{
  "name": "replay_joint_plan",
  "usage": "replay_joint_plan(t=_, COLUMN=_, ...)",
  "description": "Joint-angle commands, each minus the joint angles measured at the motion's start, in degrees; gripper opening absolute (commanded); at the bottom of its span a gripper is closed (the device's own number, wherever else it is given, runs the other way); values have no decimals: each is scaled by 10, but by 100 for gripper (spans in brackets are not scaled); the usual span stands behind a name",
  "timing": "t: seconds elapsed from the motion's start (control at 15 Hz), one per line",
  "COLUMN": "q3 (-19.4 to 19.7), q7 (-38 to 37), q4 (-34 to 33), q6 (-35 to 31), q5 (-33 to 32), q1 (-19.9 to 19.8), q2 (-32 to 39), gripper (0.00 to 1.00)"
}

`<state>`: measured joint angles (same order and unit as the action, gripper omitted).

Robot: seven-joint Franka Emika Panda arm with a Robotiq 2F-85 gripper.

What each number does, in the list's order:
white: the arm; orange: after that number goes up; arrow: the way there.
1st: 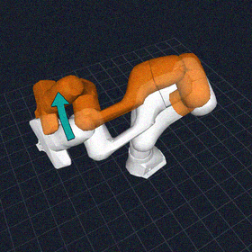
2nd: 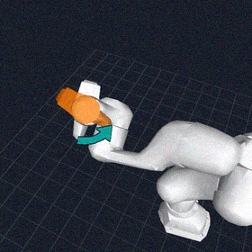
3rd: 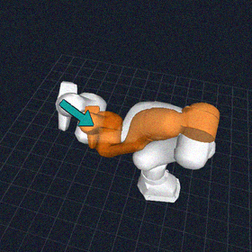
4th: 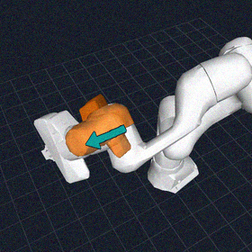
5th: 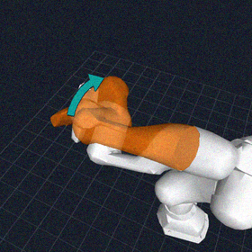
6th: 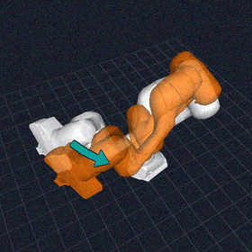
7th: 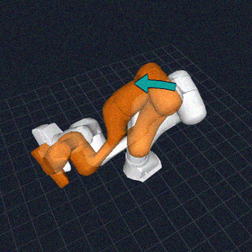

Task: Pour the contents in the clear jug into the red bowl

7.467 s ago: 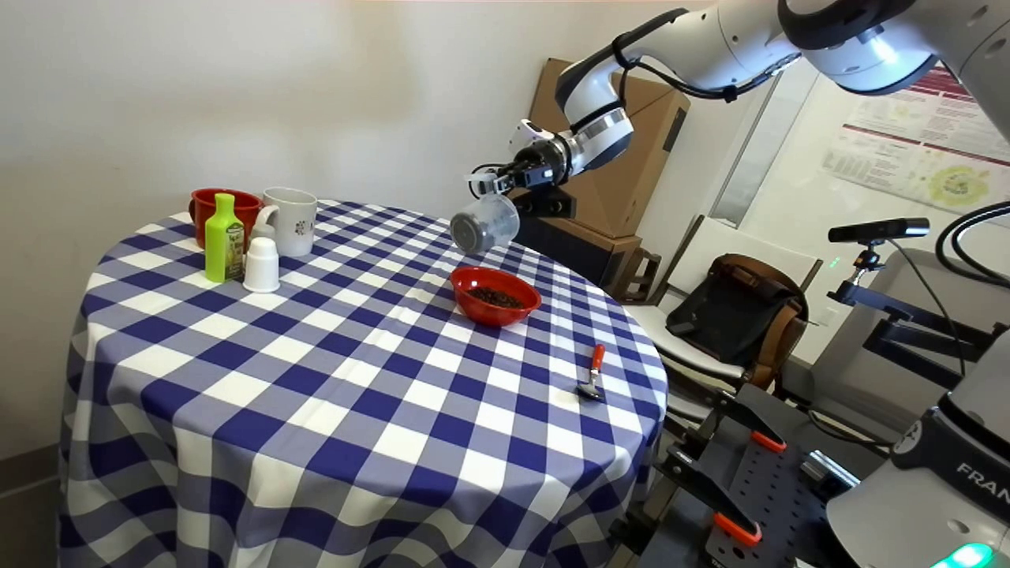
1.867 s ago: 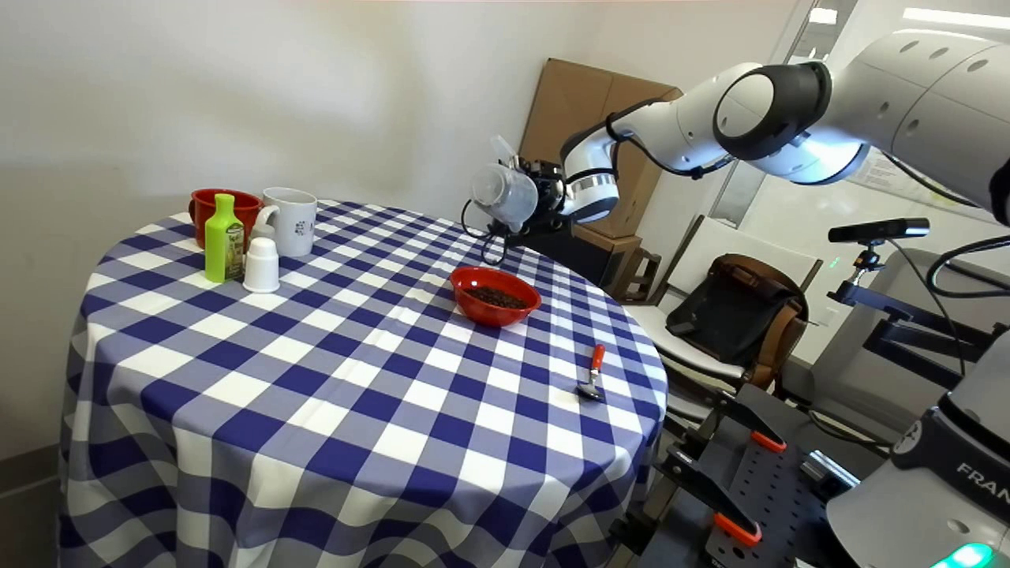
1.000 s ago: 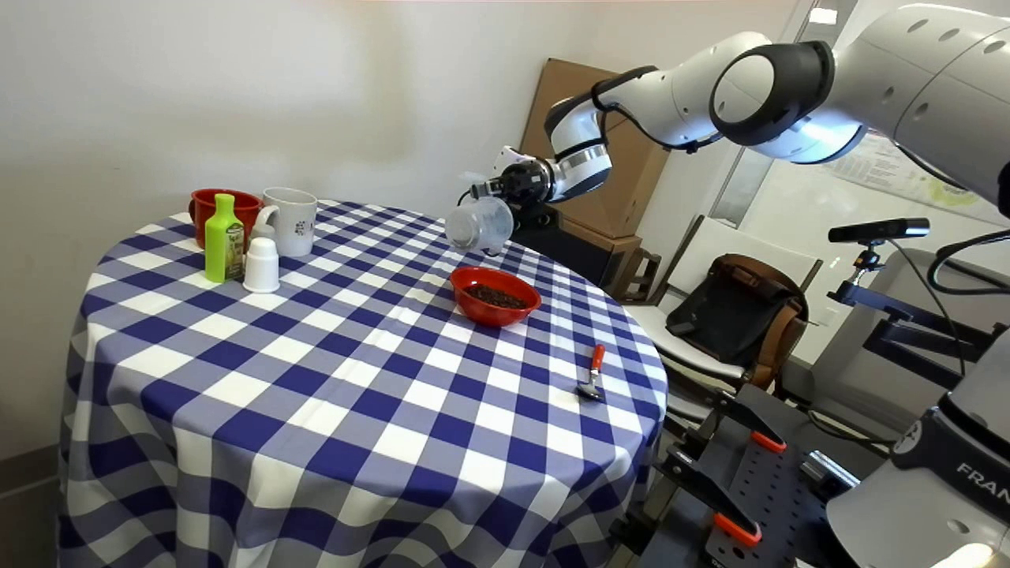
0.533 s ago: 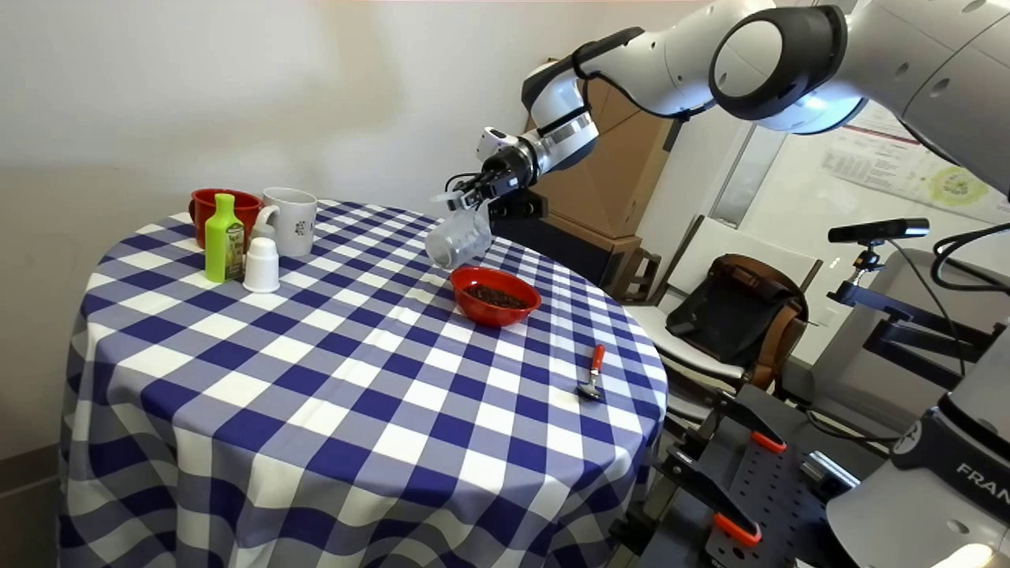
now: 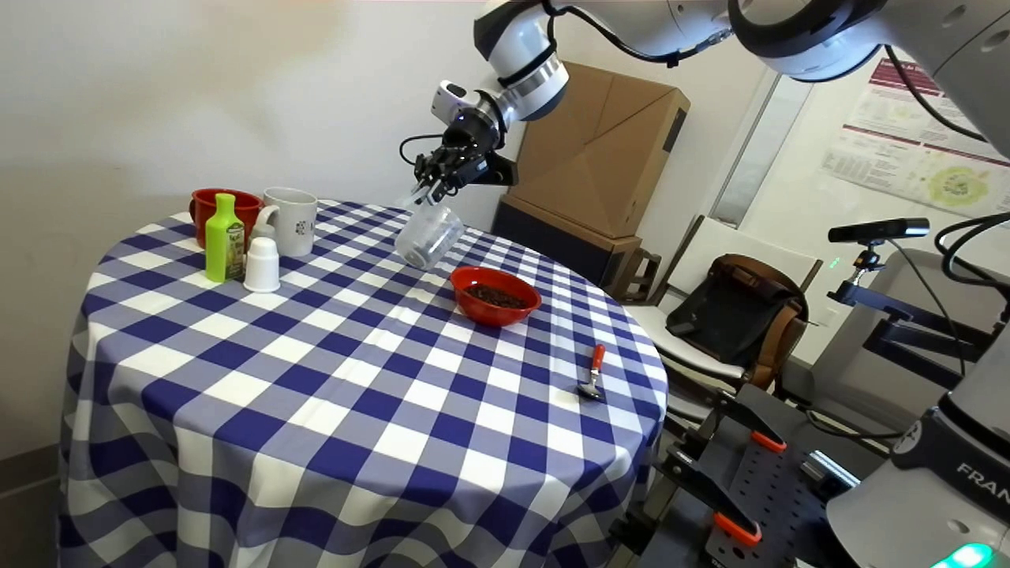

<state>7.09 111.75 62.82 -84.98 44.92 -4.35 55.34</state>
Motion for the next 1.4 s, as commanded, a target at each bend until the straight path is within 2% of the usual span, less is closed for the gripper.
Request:
replay_joint_plan(t=0.0, q3=-40, q7=39, q4=94, q6=-110, q5=-92, q1=21, q2=-73, gripper=8)
replay_joint_plan(t=0.4, q3=-118, q7=87, q4=256, q6=-355, q5=-205, q1=36, q2=-159, gripper=8)
replay_joint_plan(t=0.8, q3=-165, q7=140, q4=384, q6=-531, q5=-299, q1=34, q2=-222, gripper=8)
replay_joint_plan(t=1.07, q3=-186, q7=153, q4=439, q6=-594, q5=-332, q1=27, q2=-256, gripper=8)
replay_joint_plan(t=1.2, q3=-192, q7=147, q4=460, q6=-592, q5=-335, q1=25, q2=-269, gripper=8)
replay_joint_plan(t=1.33, q3=-191, q7=128, q4=475, q6=-556, q5=-337, q1=28, q2=-280, gripper=8)
